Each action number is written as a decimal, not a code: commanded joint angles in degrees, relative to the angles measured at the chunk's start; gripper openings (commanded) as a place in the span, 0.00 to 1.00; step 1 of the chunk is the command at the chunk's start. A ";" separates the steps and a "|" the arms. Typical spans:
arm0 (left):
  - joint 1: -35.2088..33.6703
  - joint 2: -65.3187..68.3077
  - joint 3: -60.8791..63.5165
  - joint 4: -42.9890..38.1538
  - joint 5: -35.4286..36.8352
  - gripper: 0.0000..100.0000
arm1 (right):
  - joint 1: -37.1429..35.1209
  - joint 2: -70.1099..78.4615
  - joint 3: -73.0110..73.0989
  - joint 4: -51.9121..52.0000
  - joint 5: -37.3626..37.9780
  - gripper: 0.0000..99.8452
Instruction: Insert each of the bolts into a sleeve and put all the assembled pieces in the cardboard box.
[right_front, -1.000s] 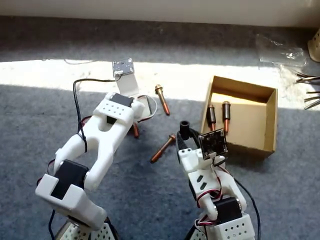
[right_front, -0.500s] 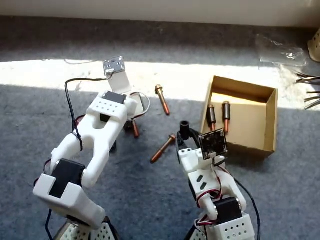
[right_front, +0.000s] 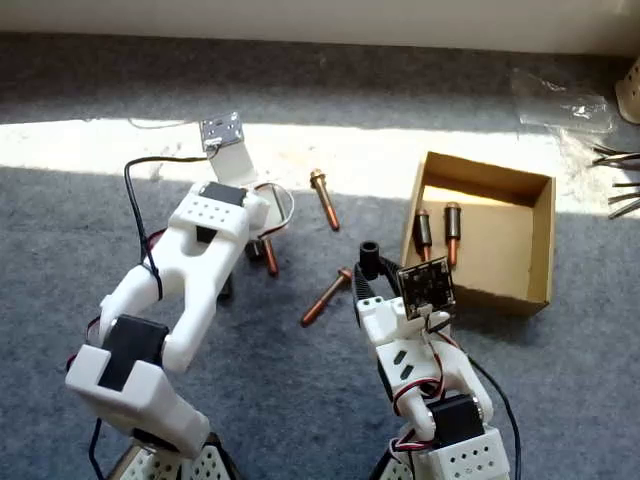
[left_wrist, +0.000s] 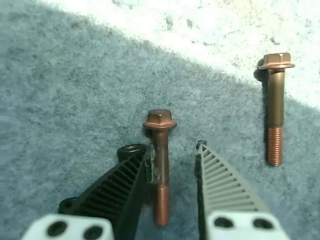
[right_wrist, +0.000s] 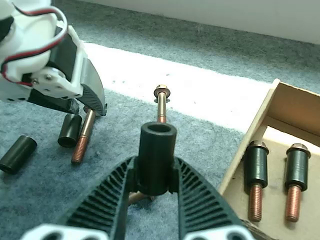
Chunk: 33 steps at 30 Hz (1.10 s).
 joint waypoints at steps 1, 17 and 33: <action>-1.36 3.12 -3.47 -2.37 0.18 0.15 | -0.13 -0.75 0.57 -1.63 -0.18 0.00; -1.36 7.43 -6.64 -2.99 -0.35 0.14 | -0.13 -0.75 0.40 -1.63 -0.18 0.00; -0.92 7.60 -4.79 -6.15 -10.20 0.02 | -0.13 -0.75 0.48 -1.63 -0.18 0.00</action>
